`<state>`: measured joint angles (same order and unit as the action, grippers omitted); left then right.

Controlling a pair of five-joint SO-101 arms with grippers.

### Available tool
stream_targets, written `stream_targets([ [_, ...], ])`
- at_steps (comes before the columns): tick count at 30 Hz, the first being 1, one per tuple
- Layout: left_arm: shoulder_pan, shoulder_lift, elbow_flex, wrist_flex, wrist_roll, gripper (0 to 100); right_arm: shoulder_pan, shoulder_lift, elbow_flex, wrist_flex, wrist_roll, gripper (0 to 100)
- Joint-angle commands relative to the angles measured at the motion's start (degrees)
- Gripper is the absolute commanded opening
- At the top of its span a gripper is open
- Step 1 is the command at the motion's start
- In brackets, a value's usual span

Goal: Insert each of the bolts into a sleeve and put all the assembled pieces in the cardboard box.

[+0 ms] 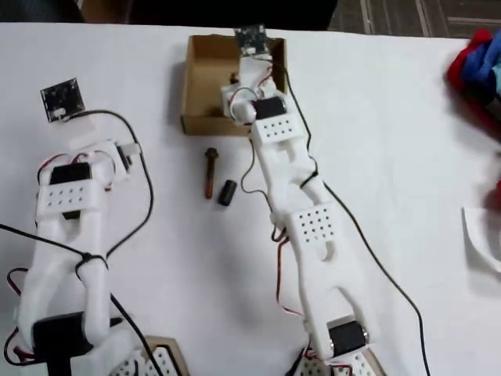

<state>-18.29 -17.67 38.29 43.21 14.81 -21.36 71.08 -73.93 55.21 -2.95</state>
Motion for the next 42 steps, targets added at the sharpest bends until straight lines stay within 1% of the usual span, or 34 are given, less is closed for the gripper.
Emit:
stream_targets([
  [1,0.26,-0.44,-1.98,-0.26,-0.35,12,-0.66,-1.63,-3.78,3.3,-0.09,2.0],
  [5,0.62,-0.44,-1.63,-1.41,-0.44,12,-0.22,-1.63,-3.87,4.18,0.0,2.0],
  [9,0.7,-0.53,-2.07,-1.41,-0.35,12,-0.84,-1.71,-3.87,7.69,0.0,2.0],
  [12,1.93,-0.53,-1.98,-1.41,-0.53,12,-1.01,-1.63,-3.87,8.04,0.0,2.0],
  [16,3.43,-0.53,-1.63,-1.41,-0.62,12,-1.27,-1.54,-3.87,6.2,0.0,2.0],
  [28,3.25,-0.53,-1.63,-1.41,-0.62,12,-1.27,-1.1,-3.25,-1.8,0.09,2.1],
  [42,3.16,-0.53,-1.71,-1.41,-0.62,12,-1.27,-0.92,-2.55,-1.8,0.09,2.1],
])
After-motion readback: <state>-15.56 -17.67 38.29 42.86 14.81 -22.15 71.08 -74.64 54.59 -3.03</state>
